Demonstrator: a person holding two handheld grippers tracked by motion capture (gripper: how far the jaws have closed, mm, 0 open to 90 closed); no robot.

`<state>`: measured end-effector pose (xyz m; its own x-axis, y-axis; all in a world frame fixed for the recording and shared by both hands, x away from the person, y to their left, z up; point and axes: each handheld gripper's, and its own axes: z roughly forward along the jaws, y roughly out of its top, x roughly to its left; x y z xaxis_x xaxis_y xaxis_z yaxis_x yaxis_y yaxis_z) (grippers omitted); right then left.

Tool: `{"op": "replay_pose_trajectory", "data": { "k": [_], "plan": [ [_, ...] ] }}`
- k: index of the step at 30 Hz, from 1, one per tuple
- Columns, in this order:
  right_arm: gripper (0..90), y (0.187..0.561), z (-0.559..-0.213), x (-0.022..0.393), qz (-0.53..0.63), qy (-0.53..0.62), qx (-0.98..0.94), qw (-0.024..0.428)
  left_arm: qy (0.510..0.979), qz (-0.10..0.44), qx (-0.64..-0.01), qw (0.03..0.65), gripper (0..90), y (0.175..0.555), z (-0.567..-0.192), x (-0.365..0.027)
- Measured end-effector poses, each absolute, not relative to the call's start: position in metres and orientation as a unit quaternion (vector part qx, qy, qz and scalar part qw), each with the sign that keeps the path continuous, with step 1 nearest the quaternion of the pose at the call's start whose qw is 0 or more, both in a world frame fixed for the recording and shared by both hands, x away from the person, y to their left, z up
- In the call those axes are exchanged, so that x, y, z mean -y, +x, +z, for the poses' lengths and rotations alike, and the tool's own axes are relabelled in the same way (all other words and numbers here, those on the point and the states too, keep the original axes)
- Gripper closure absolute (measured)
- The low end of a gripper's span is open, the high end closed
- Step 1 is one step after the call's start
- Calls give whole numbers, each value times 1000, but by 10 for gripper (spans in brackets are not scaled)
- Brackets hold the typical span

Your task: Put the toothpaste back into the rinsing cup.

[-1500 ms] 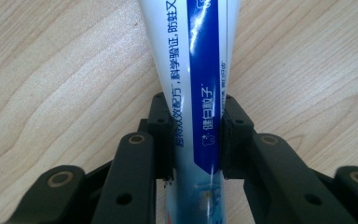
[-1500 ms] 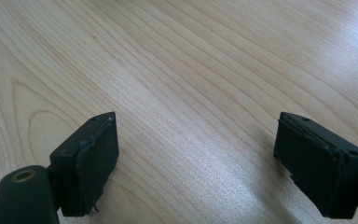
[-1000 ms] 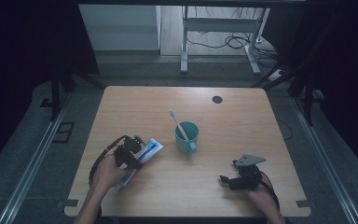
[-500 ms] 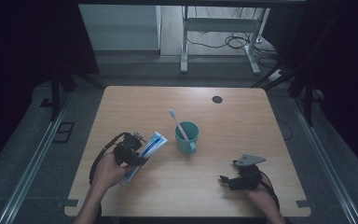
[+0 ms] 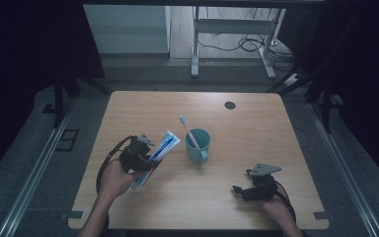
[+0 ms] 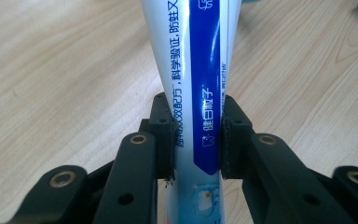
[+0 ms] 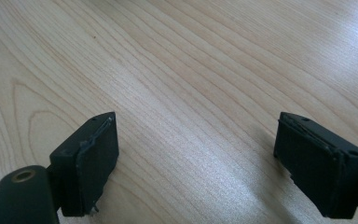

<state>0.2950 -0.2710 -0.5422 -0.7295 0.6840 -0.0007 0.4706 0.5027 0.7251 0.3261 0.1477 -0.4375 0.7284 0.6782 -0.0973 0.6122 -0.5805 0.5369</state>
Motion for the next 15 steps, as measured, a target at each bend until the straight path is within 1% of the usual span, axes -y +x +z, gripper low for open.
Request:
{"op": "replay_pose_trajectory", "data": {
  "k": [15],
  "plan": [
    [138, 295, -542, 271, 367, 338, -855, 145, 872, 83, -347, 334, 715, 329, -417, -136]
  ]
}}
